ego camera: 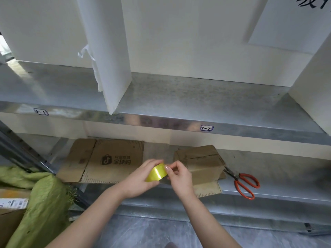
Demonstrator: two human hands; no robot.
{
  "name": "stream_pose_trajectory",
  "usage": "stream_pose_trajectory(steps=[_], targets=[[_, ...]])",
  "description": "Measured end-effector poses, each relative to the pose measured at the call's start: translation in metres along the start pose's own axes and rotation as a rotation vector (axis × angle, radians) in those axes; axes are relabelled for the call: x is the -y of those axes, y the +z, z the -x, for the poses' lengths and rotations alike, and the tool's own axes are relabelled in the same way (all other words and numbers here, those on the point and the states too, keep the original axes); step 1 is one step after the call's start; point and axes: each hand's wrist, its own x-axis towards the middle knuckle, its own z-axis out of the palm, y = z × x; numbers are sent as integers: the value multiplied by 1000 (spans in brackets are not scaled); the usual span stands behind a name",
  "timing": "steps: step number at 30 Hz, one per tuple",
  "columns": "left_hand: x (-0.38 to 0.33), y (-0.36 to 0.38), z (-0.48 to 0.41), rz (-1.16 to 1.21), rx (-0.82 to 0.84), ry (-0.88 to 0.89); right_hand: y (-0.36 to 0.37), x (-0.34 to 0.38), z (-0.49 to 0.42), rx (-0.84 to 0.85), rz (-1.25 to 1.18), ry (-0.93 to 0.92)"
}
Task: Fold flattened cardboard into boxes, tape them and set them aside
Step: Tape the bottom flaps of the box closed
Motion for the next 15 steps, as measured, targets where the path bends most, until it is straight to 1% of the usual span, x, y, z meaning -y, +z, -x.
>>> stream_pose_trajectory(steps=[2, 4, 7, 10, 13, 15], targets=[[7, -2, 4, 24, -26, -57, 2, -4, -1, 13, 24, -4], [14, -4, 5, 11, -70, -103, 3, -7, -1, 31, 76, -49], [25, -4, 5, -105, -104, -62, 3, -8, -1, 75, 204, -199], [36, -12, 3, -225, -202, -76, 7, -5, 8, 124, 239, -245], [44, -18, -3, -267, -253, -109, 18, -4, 24, 96, 152, -186], [47, -17, -7, -302, -245, -100, 28, -10, 26, 39, 36, -61]])
